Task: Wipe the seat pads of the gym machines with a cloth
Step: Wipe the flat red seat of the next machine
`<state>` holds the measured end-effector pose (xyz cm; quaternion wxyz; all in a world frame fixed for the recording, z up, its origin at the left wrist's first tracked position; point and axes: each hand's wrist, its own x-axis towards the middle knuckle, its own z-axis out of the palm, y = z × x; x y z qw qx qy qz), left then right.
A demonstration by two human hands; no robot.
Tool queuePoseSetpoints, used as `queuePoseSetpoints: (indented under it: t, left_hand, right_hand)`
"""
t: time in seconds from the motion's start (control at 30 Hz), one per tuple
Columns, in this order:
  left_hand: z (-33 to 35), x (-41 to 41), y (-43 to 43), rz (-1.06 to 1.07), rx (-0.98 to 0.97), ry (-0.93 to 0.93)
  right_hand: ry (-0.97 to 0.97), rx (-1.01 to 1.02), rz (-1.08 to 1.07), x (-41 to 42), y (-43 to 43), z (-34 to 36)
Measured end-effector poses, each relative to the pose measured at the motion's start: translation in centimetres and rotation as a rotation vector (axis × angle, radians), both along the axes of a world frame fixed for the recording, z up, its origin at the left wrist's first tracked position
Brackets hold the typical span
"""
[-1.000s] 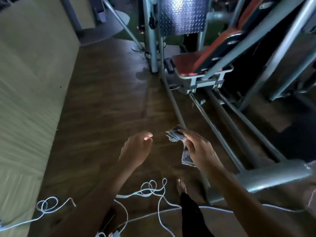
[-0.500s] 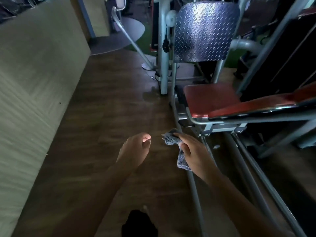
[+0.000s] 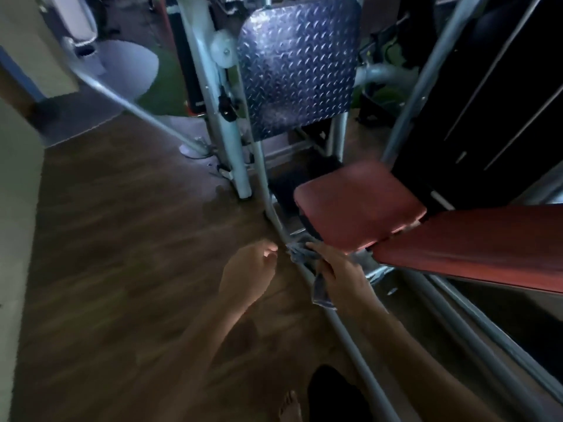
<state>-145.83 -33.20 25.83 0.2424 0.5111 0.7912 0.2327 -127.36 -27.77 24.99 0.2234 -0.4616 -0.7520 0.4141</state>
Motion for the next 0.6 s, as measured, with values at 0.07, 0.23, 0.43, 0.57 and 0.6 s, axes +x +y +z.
queuePoseSetpoints:
  t: [0.07,0.23,0.43,0.57,0.6]
  left_hand:
    - [-0.5,-1.7,4.6,-0.101,-0.013,0.023]
    - [-4.0,-6.0,17.0,-0.305,-0.116,0.088]
    - [-9.1,-9.2,29.4,-0.474,-0.141,0.131]
    - [-10.3,-9.9,35.7,-0.665,-0.221,0.145]
    - [-10.8,-9.8,37.4,-0.71,-0.239,0.145]
  right_hand:
    - [-0.024,-0.025,-0.091,-1.5,2.9,-1.1]
    - [-0.048,-0.136,-0.296,-4.0,10.5,-5.9]
    - [-0.118,-0.215,-0.537,-6.4,18.8,-10.8]
    - [-0.07,-0.245,-0.713,-8.8,22.3,-11.9]
    - [-0.069,-0.248,-0.748,-9.6,23.3,-12.4]
